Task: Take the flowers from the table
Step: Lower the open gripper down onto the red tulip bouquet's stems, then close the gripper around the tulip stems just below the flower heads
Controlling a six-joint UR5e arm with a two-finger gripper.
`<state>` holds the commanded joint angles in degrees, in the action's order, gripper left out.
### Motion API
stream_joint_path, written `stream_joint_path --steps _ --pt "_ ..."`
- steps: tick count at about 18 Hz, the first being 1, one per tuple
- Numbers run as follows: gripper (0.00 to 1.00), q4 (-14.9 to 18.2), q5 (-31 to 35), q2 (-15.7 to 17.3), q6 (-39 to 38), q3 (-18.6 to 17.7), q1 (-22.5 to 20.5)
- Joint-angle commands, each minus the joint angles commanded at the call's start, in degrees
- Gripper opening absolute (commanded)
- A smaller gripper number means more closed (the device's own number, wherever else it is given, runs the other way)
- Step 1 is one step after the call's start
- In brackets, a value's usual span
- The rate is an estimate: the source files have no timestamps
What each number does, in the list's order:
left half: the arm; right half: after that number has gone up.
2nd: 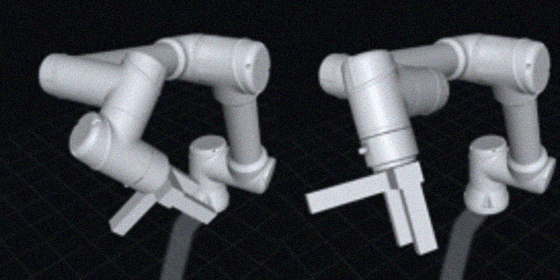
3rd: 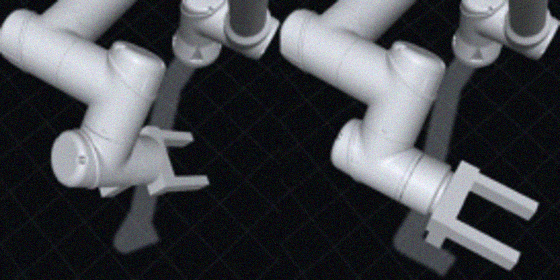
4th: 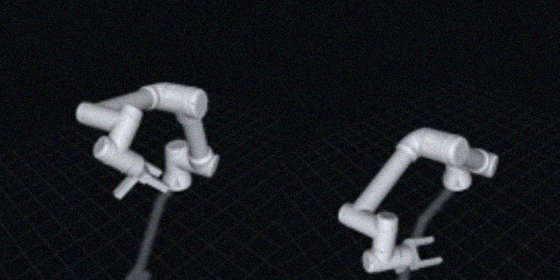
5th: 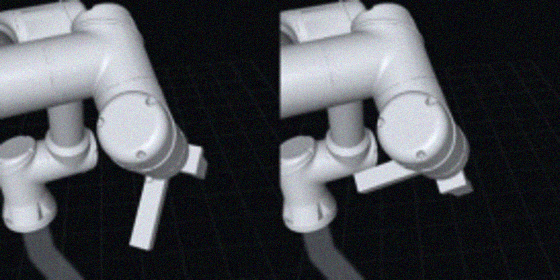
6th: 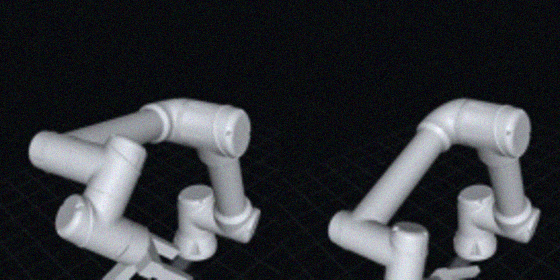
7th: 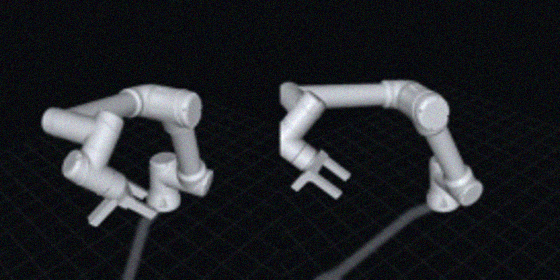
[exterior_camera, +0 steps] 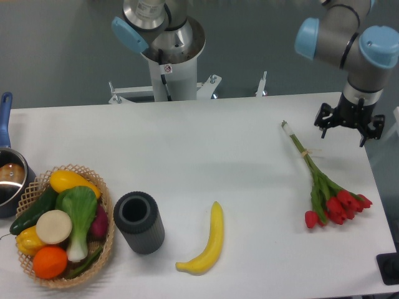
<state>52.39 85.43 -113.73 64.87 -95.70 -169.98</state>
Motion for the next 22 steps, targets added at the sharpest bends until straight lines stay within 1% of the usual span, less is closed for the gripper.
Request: stream_joint_path --steps 1,2,3,8,11,12,16,22 --pt "1.0 -0.6 -0.6 0.0 -1.4 -1.0 0.0" --pt "1.0 -1.5 -2.4 -0.2 -4.5 -2.3 -0.3" --pt "1.0 -2.5 -4.6 -0.7 -7.4 -2.6 -0.4" --pt "1.0 -3.5 -6.0 -3.0 -15.8 -2.4 0.4" --pt "1.0 -6.2 -6.5 -4.8 -20.0 -1.9 1.3" --pt "1.0 -6.3 -6.5 -5.4 -21.5 -1.5 1.3" --pt "1.0 -6.4 -6.3 -7.6 -22.5 -0.5 2.6" --pt "1.0 -6.4 -6.4 -9.8 -25.8 1.8 2.9"
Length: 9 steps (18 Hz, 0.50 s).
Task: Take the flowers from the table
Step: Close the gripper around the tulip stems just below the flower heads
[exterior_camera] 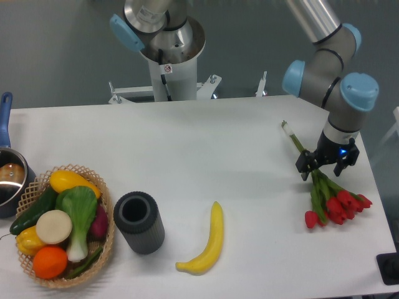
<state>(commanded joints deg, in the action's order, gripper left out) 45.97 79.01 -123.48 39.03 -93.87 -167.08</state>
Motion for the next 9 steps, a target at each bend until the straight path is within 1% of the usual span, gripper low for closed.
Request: stream_joint_path --steps 7,8,9 --pt "1.0 0.0 0.0 -0.4 -0.3 0.3 0.0" --pt "0.98 0.0 0.0 -0.4 -0.4 0.3 0.0" --pt "0.95 0.0 -0.1 -0.4 -0.8 0.4 0.1"
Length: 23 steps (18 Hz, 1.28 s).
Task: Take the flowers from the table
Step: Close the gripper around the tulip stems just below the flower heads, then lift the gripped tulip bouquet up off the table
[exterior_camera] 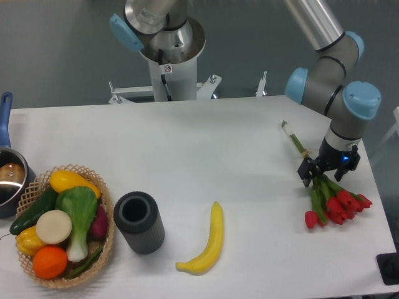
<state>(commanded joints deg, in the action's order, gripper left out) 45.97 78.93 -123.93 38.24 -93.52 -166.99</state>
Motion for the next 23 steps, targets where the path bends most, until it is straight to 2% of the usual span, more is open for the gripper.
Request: stream_joint_path --steps 3,4,8,10,14,19,23 --pt "0.78 0.0 0.0 -0.2 -0.8 0.3 0.0" --pt "0.69 0.0 0.0 -0.2 -0.8 0.3 0.0" --pt "0.55 0.0 -0.3 -0.2 -0.8 0.5 0.0" --pt "0.4 0.0 -0.4 -0.2 -0.9 0.5 -0.1" --pt "0.25 0.0 -0.9 -0.1 -2.6 0.9 -0.1" --pt "0.22 0.0 -3.2 0.6 -2.6 0.7 -0.1" --pt "0.23 0.0 -3.4 2.9 -2.6 0.7 0.6"
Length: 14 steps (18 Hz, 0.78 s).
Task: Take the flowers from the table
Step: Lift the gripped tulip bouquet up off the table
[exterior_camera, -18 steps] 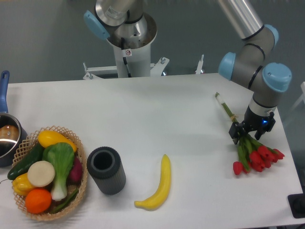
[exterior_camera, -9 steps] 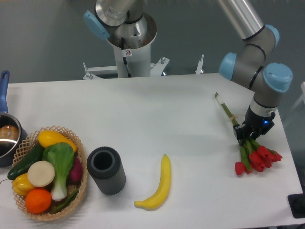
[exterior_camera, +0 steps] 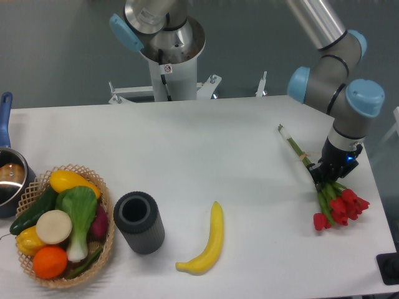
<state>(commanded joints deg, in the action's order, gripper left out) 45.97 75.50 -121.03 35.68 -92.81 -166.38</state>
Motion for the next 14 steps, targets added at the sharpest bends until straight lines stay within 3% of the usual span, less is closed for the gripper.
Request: stream_joint_path --steps 5,9,14 --pt "0.23 0.4 -1.0 7.7 0.2 0.0 1.5" --pt "0.24 0.2 -7.5 13.6 0.4 0.5 3.1" --pt "0.23 0.1 -14.4 18.0 0.1 4.2 6.8"
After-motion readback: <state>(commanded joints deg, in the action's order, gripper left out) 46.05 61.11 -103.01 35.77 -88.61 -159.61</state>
